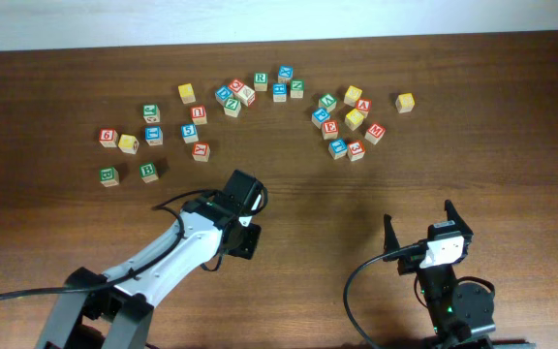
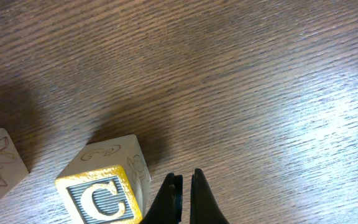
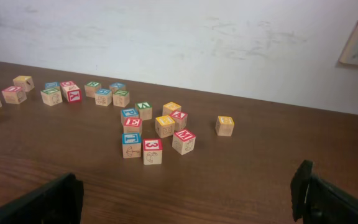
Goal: Spell out ICRA
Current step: 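Open the left gripper and release the yellow C block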
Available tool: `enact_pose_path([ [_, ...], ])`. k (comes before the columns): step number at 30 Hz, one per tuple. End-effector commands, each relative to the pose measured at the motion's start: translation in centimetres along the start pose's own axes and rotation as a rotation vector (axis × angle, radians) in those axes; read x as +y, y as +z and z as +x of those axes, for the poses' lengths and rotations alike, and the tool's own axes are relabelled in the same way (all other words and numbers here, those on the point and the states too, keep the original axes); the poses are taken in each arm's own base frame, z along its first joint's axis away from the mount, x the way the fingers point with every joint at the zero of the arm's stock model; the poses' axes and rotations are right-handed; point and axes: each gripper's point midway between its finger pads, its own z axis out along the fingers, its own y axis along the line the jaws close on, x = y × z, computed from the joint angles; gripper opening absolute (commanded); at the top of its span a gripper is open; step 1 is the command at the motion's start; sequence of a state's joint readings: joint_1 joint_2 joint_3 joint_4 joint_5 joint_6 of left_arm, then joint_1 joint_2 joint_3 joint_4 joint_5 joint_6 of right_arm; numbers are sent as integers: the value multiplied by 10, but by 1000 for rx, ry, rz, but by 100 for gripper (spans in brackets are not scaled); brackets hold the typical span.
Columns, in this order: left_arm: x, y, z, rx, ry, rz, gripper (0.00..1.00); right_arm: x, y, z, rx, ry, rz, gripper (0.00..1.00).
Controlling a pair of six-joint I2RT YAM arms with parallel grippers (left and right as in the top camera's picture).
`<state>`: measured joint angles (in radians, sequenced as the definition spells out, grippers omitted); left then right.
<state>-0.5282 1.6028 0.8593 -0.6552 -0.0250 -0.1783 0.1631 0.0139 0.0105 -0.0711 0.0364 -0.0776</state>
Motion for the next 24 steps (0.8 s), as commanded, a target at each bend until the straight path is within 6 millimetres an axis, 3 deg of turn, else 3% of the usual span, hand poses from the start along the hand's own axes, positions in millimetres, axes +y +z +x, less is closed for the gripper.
enact_pose_path([
  [1,-2,2,3,16,11,12,0,-2,0,3,6,12,8,98],
  [9,2,2,4,17,-36,-13,0,-2,0,3,6,12,8,98],
  [13,18,2,1,-2,-53,-104,0,-2,0,3,6,12,8,98],
  [24,18,1,-8,-42,-56,-108,0,-2,0,3,6,12,8,98],
])
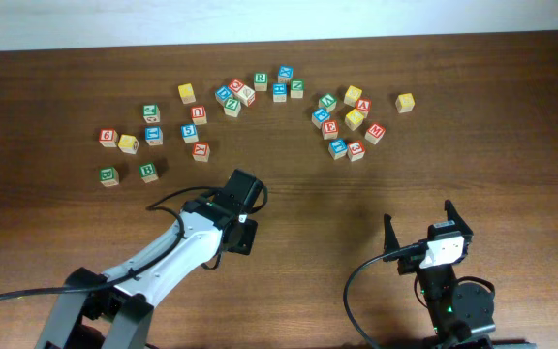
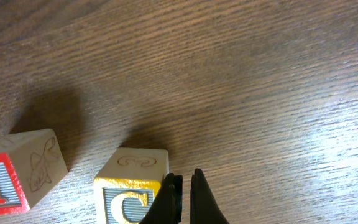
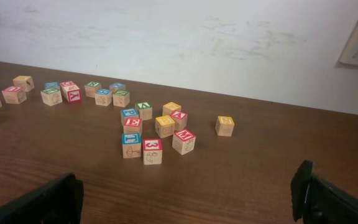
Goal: Spell out ICRA
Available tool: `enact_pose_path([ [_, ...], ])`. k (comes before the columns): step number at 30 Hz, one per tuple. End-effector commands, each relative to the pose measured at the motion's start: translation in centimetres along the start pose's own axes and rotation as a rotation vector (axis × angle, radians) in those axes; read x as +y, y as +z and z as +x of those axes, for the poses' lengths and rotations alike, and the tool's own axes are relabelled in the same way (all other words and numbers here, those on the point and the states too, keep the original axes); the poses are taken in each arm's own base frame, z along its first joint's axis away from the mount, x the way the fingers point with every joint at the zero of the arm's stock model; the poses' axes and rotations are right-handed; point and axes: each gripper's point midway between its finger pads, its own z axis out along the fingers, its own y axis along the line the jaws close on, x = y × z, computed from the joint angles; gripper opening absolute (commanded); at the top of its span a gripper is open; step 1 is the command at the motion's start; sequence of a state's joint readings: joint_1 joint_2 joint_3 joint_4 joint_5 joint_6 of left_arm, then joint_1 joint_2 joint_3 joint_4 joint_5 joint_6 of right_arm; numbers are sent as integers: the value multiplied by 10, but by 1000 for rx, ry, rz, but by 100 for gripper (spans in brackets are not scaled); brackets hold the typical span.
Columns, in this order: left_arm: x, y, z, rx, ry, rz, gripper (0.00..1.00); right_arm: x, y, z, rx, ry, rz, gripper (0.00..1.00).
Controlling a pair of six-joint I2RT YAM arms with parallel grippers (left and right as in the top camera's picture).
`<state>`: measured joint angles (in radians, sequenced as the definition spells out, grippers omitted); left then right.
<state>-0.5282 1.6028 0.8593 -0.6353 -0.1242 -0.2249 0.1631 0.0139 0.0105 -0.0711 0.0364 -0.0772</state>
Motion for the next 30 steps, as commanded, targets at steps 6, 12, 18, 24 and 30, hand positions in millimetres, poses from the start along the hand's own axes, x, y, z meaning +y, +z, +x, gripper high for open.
enact_pose_path([
  [6,2,2,4,16,-56,-15,0,-2,0,3,6,12,8,98],
  [12,10,2,8,27,-71,-57,0,-2,0,3,6,12,8,98],
  [18,20,2,1,-10,-98,-118,0,-2,0,3,6,12,8,98],
  [24,17,2,1,-9,-99,-99,2,-2,0,3,6,12,8,98],
  [30,4,2,14,54,-95,-26,0,-2,0,3,6,12,8,99],
])
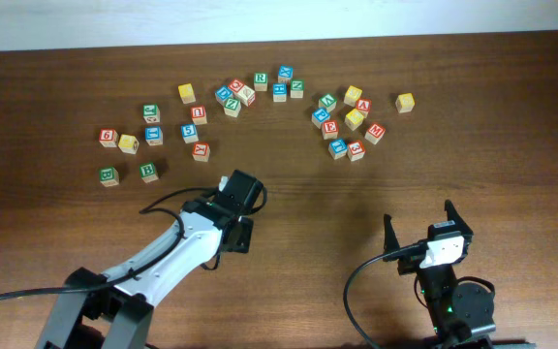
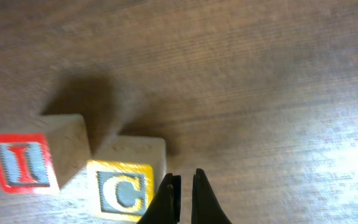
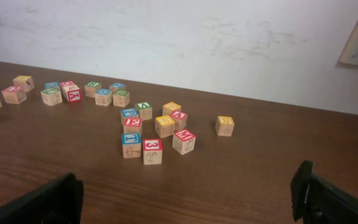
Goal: Spell out ICRA
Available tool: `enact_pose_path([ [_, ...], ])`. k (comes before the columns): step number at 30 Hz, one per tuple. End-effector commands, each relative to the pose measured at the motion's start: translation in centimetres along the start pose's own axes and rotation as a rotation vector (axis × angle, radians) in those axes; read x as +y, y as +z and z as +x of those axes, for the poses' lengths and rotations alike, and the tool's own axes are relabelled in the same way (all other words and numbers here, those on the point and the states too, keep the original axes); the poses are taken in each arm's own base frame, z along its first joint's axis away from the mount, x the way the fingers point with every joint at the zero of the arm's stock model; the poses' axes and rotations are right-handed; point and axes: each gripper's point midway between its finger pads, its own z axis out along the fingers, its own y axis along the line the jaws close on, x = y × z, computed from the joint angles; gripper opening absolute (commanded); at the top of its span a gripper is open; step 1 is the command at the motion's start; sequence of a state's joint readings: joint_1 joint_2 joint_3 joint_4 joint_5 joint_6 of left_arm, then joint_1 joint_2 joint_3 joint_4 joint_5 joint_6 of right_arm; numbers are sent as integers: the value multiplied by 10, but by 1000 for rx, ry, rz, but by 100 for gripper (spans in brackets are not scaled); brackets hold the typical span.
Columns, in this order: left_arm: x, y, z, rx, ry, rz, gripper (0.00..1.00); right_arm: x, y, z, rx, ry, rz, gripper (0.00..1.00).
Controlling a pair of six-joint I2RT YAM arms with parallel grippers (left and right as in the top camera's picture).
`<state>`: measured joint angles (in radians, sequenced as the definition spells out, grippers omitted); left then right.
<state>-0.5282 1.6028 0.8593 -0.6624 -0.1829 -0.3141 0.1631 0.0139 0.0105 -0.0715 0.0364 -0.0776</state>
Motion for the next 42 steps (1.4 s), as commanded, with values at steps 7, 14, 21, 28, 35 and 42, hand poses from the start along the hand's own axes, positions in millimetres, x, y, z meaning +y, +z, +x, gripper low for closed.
enact_pose_path([
  [7,4,3,1,0,-12,-26,0,-2,0,3,6,12,8,98],
  [14,11,2,-9,-44,-18,-70,0,-2,0,3,6,12,8,98],
  [21,12,2,-12,-59,-21,-81,0,-2,0,3,6,12,8,98],
  [28,-4,3,-4,-15,-17,16,2,-2,0,3,6,12,8,98],
  [35,-8,2,20,88,-3,50,2,-2,0,3,6,12,8,98],
  [42,-6,0,33,144,3,48,1,-2,0,3,6,12,8,98],
])
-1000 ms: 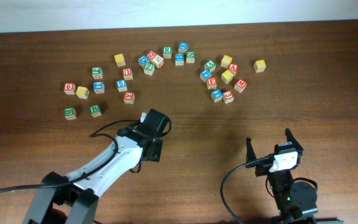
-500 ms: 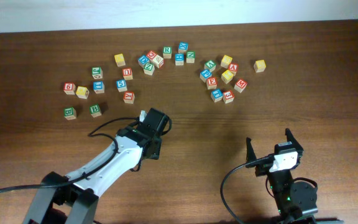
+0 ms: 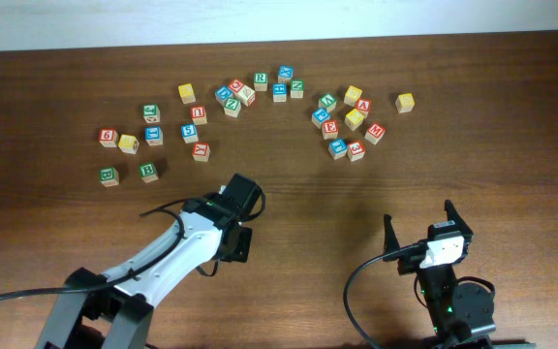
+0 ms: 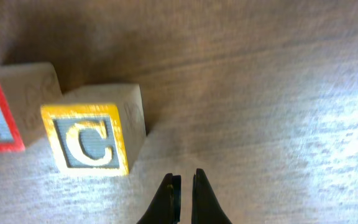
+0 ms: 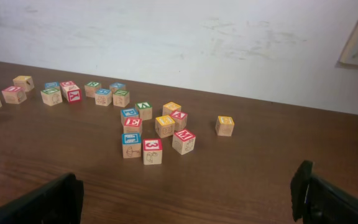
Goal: Spell out ICRA
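Observation:
In the left wrist view a yellow C block stands letter-up on the table, close beside a red I block that is cut off by the left edge. My left gripper is shut on nothing, a little to the right of and nearer than the C block, not touching it. In the overhead view the left arm hides both blocks. A green R block and a red A block lie among the loose blocks at the back. My right gripper rests open at the front right.
Loose letter blocks lie in three clusters along the back: left, middle and right, with a single yellow block further right. The table's far edge meets a white wall.
The left gripper, still shut, has drawn back from the C block, which now sits further from the fingertips. The I and C blocks remain side by side. The right arm has not moved.
At first the C block stood right beside my shut left fingers, well apart from the block on its left. Then that block showed as the red I with a smaller gap. Then C stood against I. Now the gripper is off the pair.

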Available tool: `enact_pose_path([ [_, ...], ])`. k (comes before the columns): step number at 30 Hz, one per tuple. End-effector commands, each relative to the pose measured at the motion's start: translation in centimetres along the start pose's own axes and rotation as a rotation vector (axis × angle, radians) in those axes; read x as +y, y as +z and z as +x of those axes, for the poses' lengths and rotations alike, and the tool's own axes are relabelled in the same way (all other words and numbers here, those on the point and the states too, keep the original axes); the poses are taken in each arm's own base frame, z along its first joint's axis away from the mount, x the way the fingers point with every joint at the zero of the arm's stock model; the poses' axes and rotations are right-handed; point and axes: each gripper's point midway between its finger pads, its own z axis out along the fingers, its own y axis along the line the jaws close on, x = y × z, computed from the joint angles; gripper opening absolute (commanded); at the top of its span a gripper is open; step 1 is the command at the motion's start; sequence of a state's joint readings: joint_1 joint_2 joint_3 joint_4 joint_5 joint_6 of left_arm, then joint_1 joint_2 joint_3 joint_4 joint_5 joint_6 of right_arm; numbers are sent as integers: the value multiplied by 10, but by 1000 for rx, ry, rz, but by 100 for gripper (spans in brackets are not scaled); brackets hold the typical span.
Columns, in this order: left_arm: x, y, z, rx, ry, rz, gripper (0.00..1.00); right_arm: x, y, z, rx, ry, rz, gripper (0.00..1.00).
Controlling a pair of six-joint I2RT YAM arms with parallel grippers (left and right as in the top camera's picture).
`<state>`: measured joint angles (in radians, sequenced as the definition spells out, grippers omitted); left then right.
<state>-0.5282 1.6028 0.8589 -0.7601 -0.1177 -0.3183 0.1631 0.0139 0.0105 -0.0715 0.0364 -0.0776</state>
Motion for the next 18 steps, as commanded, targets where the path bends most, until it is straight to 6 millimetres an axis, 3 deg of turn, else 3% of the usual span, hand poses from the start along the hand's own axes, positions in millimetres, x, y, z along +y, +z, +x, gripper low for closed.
enact_pose_path([
  [1,-3,3,8,34,-7,15,1,-2,0,3,6,12,8,98],
  [18,-3,3,7,34,-7,14,0,-2,0,3,6,12,8,98],
])
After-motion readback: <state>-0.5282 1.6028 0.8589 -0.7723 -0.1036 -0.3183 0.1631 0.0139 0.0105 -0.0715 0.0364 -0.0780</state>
